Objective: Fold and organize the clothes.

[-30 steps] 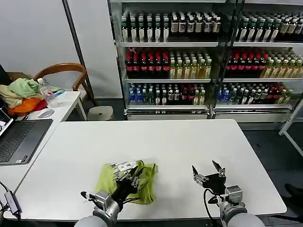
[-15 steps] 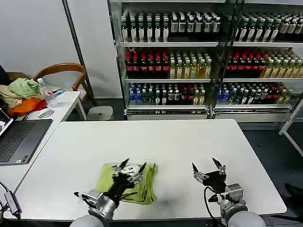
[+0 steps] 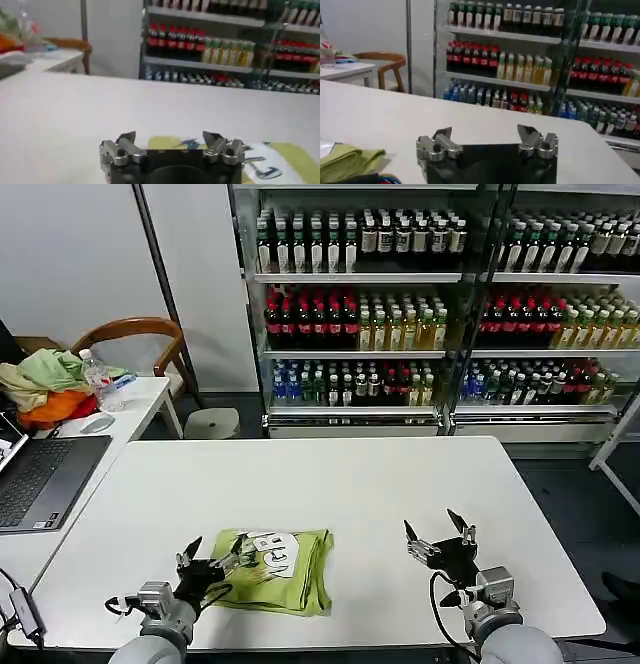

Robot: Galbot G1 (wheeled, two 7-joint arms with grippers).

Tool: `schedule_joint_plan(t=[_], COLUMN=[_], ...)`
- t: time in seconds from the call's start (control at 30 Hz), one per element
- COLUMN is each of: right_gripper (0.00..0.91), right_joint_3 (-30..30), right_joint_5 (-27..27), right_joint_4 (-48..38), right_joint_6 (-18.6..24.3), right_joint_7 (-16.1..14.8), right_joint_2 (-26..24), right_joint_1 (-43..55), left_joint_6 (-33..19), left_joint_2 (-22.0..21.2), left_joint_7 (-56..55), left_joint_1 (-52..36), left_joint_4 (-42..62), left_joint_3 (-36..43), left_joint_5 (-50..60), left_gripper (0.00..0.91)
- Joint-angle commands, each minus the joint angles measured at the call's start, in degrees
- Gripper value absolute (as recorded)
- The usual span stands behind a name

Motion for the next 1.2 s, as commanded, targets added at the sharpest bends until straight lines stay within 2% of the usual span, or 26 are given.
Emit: schedule_joint_plan(t=[0.03,0.5,0.53,0.57,0.6,0.63,1.03,1.2], right_gripper=[0.907,0.907,0.907,0.907,0.907,0.907,0.907,0.907], right_joint_3=[-0.13,-0.28,-0.27,-0.27,-0.24,-0.21,-0.41,-0.78], right_joint_5=[-0.04,-0.42,-0.47,-0.47,-0.48,-0.54,-0.6,-0.81], right_joint_4=[-0.11,-0.63,-0.58,-0.56,-0.57,-0.58,-0.92,-1.18], right_joint_6=[0.07,0.13,0.14,0.14,0.12,0.13,0.16,0.2], right_joint_7=[0.02,0.0,-0.01,0.0,0.01,0.0,0.01,-0.03], right_joint_2=[0.04,0.38,0.41,0.44,0.46,0.49,0.63,0.73], right_joint_1=[0.47,0.24,0.22,0.2,0.18,0.13,0.06,0.2], left_joint_6=[3.06,1.79,1.88,2.06,2.07,2.05,1.62,-0.03], left_joint_2=[-0.49,-1.54,-1.53,-1.53,-1.54,-1.52,-2.43,-2.72], left_joint_7=[-2.53,-0.14,-0.2,-0.23,-0.17,0.12,0.67,1.94], left_joint_1=[1.01,0.78,0.68,0.63,0.71,0.93,1.67,1.5], left_joint_4=[2.92,2.83,3.0,3.04,2.96,2.8,2.13,2.66], left_joint_3=[-1.98,-2.17,-2.23,-2.28,-2.24,-2.17,-0.56,-0.25], left_joint_5=[-6.71,-10.28,-10.49,-10.84,-11.22,-11.32,-10.47,-8.47], left_gripper=[0.907,0.907,0.836,0.272,0.081,0.04,0.04,0.04])
